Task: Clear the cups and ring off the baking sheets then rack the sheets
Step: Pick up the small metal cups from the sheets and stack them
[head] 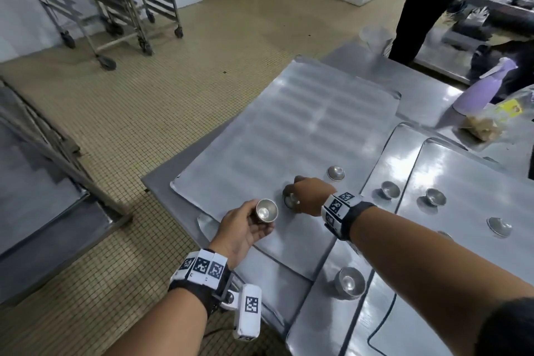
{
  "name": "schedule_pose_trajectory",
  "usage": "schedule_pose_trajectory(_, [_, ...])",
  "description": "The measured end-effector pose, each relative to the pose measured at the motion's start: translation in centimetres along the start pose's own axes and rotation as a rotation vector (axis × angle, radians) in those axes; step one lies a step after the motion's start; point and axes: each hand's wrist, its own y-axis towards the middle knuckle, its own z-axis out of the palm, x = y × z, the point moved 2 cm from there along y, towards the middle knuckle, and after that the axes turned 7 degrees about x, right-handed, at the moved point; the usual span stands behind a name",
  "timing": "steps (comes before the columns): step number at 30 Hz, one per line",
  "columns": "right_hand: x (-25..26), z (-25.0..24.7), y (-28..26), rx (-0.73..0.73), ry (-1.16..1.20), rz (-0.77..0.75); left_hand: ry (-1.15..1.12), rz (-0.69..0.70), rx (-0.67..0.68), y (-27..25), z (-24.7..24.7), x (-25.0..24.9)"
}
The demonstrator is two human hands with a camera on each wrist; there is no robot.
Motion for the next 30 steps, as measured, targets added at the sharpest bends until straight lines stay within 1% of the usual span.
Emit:
schedule_pose_trajectory(7, [-0.2, 0.3, 0.4, -0.057, 0.017, 0.018, 0.005, -0.015, -0.005, 0.2, -0.5, 0.4])
schedule_pose_trajectory(10, [-0.7, 0.5, 0.1, -0.077, 0.089, 0.027, 0.009, -0.018, -0.001, 0.2, -0.3, 0.5])
schedule_pose_trajectory(14, [-1.3, 0.5, -0.5, -0.131, 0.138, -0.001, 0.024, -0.018, 0.012, 0.1, -0.1, 0.5])
schedule_pose_trajectory(20, [-1.7, 1.0, -1.5, -0.114, 0.148, 0.001, 0.036, -0.021, 0.023, -0.1, 0.3, 0.6])
schedule_pose_trajectory(25, [-1.7, 1.8, -1.6, -0.113, 0.133, 0.034, 0.042, -0.016, 0.034, -0.3, 0.5, 0.6])
schedule_pose_trajectory(30, [-1.9, 1.9, -2.3, -0.148, 0.175, 0.063, 0.055, -0.001, 0.043, -0.3, 1.0, 0.8])
